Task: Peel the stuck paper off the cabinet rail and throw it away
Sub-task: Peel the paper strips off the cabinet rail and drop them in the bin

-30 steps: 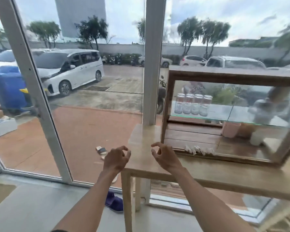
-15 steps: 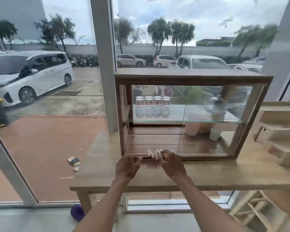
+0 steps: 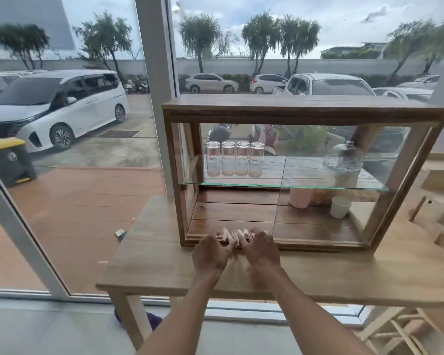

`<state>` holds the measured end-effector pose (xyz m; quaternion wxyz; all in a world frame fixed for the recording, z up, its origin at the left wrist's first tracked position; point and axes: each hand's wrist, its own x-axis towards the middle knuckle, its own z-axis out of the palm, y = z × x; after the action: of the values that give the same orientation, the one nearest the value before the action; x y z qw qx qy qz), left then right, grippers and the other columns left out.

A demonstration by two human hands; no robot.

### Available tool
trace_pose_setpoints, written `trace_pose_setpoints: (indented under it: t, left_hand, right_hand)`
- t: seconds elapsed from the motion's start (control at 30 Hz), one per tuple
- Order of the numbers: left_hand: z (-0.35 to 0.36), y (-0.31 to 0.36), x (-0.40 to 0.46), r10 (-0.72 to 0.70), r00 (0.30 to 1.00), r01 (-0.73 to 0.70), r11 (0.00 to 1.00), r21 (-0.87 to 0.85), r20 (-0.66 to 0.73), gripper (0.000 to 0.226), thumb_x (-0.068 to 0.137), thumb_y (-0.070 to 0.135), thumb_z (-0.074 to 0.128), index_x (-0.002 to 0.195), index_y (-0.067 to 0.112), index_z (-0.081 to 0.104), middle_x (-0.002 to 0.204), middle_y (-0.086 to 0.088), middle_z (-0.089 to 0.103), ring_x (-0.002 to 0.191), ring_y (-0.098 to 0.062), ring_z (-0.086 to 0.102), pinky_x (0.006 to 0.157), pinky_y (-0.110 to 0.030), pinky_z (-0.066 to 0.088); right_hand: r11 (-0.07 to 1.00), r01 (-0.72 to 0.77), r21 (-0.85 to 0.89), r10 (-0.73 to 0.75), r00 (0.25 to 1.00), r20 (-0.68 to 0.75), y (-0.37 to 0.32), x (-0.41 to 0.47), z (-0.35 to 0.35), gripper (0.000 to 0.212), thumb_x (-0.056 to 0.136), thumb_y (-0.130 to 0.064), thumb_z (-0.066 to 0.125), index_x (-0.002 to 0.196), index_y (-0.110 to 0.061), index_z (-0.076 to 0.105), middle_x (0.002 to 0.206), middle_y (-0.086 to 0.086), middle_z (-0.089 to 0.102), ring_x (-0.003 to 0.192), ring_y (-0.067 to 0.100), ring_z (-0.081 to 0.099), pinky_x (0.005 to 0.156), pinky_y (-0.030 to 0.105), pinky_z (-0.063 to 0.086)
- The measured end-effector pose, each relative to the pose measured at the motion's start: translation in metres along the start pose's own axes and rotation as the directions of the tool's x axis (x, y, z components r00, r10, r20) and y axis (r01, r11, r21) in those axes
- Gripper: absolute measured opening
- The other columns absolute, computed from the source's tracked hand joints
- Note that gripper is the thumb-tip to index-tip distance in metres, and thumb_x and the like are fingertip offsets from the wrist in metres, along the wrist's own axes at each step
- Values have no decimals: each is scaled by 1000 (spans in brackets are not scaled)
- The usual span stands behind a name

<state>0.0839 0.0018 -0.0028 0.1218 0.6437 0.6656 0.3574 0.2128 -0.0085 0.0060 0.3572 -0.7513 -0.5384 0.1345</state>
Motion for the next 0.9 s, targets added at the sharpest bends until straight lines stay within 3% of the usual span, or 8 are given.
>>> trace_pose_setpoints:
  t: [0.17, 0.37, 0.6, 0.9]
  left_hand:
    - [6, -1, 3, -4, 1000, 4, 1000, 17, -1, 42, 74, 60, 71, 99, 27, 70, 90, 1, 75, 90, -22, 70, 69, -31, 51]
    - [10, -4, 3, 14, 1000, -14, 999, 35, -10, 32, 79, 52, 67, 98, 26, 72, 89, -1, 76, 87, -23, 71, 69, -34, 56]
    - [13, 0, 0, 5, 999, -5, 1000, 1, -52, 46, 74, 68, 61, 94, 28, 72, 85, 3, 75, 82, -19, 71, 67, -32, 54]
    - [15, -4, 2, 39, 998, -38, 999, 28, -45, 29, 88, 49, 60, 98, 25, 74, 90, -2, 76, 86, -24, 71, 67, -34, 53]
  right_hand:
    - [1000, -9, -27, 10, 999, 44, 2, 7, 3, 42, 83, -52, 66, 111, -21, 71, 105, 14, 71, 107, 33, 65, 84, 38, 52]
    - [1000, 6, 10, -7, 999, 40, 4, 10, 4, 38, 85, -53, 65, 103, -21, 74, 98, 15, 73, 102, 34, 66, 81, 39, 54]
    - [999, -9, 42, 7, 999, 37, 4, 11, 4, 34, 84, -52, 67, 101, -24, 75, 97, 12, 74, 100, 31, 67, 80, 38, 55]
    - [999, -15, 41, 13, 998, 62, 4, 14, 5, 31, 84, -47, 67, 106, -26, 74, 103, 14, 74, 105, 34, 66, 83, 38, 54]
